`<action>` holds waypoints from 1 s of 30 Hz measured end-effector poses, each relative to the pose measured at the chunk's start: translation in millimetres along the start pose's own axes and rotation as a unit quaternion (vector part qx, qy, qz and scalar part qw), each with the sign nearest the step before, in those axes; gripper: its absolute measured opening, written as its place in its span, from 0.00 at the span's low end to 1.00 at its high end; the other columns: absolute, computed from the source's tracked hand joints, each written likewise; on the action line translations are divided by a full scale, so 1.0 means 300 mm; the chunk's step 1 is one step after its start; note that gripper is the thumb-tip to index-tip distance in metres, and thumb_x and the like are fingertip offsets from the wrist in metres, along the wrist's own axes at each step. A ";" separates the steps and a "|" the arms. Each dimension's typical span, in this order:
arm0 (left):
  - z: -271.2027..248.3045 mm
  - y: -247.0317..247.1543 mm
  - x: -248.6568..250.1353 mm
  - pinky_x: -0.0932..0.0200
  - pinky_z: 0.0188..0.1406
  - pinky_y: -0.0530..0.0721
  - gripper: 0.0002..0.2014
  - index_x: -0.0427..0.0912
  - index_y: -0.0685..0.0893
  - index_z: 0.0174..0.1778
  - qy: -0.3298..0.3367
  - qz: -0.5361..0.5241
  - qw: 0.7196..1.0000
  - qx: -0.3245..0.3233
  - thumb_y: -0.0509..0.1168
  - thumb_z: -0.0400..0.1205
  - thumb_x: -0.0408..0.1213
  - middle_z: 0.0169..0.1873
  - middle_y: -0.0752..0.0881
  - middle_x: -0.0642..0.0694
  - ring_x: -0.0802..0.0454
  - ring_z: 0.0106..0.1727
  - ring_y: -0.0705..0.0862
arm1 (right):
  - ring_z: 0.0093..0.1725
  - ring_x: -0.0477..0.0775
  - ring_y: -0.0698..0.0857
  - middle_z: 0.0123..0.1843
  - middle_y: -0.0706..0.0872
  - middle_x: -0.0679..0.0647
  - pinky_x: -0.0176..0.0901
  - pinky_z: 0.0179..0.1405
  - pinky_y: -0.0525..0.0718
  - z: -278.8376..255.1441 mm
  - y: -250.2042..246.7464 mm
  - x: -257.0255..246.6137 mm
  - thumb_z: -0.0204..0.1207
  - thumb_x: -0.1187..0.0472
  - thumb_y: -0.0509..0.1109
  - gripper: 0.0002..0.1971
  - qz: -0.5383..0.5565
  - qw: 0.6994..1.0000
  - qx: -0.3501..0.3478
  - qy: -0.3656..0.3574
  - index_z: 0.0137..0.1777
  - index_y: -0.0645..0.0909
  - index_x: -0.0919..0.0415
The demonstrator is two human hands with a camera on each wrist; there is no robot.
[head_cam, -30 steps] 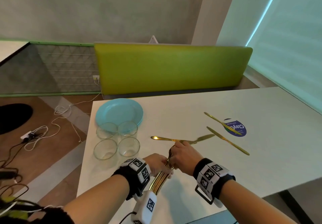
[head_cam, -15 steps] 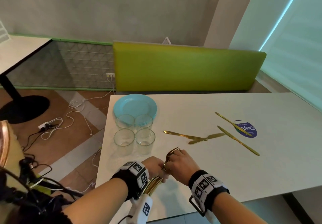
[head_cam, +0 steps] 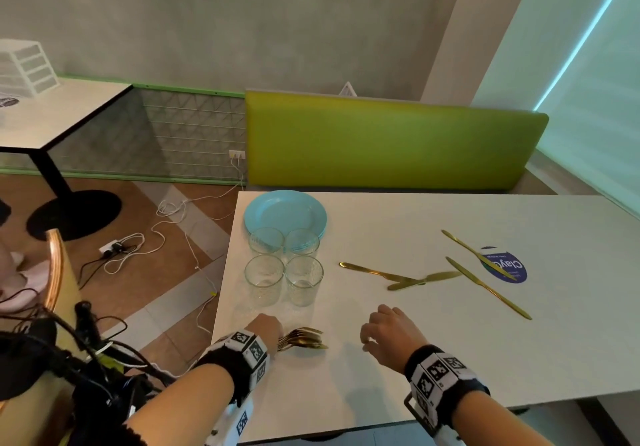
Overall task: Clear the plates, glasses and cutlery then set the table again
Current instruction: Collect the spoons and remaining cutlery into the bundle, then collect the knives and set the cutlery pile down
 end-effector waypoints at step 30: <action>-0.001 -0.003 -0.029 0.59 0.70 0.74 0.35 0.40 0.73 0.74 -0.010 -0.039 0.998 0.048 0.75 0.72 0.46 0.72 0.74 0.42 0.46 0.73 0.74 | 0.68 0.50 0.74 0.62 0.82 0.50 0.40 0.64 0.75 -0.137 0.057 0.130 0.81 0.54 0.62 0.13 0.050 0.992 -0.047 0.108 0.62 0.81 0.52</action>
Point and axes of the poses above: each hand's wrist, its own z-axis towards the middle knuckle, its own y-axis out of the palm, x = y × z, the point moved 5 cm from there along z, towards the middle knuckle
